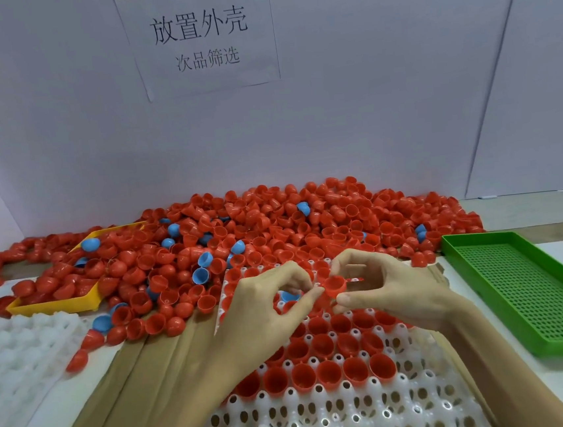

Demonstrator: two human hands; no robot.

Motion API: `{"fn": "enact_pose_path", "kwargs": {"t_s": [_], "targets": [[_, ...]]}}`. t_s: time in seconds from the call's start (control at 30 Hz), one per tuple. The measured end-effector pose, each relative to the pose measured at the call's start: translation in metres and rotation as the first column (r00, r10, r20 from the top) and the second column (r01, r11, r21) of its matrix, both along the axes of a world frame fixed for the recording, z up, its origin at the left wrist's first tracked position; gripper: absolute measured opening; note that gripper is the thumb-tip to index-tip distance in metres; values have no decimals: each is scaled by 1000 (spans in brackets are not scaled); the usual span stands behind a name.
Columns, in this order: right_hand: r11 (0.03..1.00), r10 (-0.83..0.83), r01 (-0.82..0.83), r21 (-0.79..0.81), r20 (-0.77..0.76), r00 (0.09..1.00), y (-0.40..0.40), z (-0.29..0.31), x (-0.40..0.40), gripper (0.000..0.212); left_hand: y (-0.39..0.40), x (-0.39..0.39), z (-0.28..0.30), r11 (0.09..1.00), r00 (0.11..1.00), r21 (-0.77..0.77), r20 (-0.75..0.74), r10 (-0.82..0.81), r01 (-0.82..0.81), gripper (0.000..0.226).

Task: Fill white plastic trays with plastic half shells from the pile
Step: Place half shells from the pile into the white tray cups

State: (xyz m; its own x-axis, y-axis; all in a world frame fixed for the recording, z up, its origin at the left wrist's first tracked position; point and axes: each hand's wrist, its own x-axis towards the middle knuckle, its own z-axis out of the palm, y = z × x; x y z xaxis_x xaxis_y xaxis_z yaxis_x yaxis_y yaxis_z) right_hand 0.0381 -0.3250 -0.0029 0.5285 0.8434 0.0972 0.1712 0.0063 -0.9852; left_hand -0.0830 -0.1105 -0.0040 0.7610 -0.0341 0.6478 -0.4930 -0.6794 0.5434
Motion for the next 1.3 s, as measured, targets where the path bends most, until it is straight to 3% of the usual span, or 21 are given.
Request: {"fn": "enact_pose_path", "kwargs": {"t_s": [0.1,0.27,0.43,0.6,0.73,0.97,1.07,1.17,1.23,1.3], "targets": [[1000,-1,1,5,13,1000,3,-1,-1,37,-2,-1,0,996,995,-66,-75,58,-63,12],[999,25,-25,32,10,1000,4,2,-4,32,-5,-3,5,963,964,-265,-237,-121,55,22],[999,22,-21,45,-30,999,2,2,-3,35,-8,-4,7,964,948,-260,-293,-126,48,26],[996,86,-83,44,-63,994,1,3,-3,31,-12,-4,14,893,897,-447,-376,-232,44,21],[989,134,-124,86,-116,984,-5,5,1,33,-17,1,17,944,936,-330,-330,-118,3,15],[972,-73,124,200,-243,967,-18,0,17,35,-38,7,19,904,932,-389,-230,-280,176,17],[948,-136,210,241,-291,947,-20,-1,20,35,-43,6,21,899,928,-403,-241,-286,172,17],[901,-221,328,286,-349,911,-22,-1,26,33,-54,2,17,958,942,-256,-269,-202,133,12],[863,-273,405,302,-396,877,-24,-1,29,30,-70,-2,12,993,962,-29,-246,-120,117,6],[835,-295,455,308,-447,845,-26,-2,31,29,-87,-3,6,971,981,207,-171,-87,122,7]]}}
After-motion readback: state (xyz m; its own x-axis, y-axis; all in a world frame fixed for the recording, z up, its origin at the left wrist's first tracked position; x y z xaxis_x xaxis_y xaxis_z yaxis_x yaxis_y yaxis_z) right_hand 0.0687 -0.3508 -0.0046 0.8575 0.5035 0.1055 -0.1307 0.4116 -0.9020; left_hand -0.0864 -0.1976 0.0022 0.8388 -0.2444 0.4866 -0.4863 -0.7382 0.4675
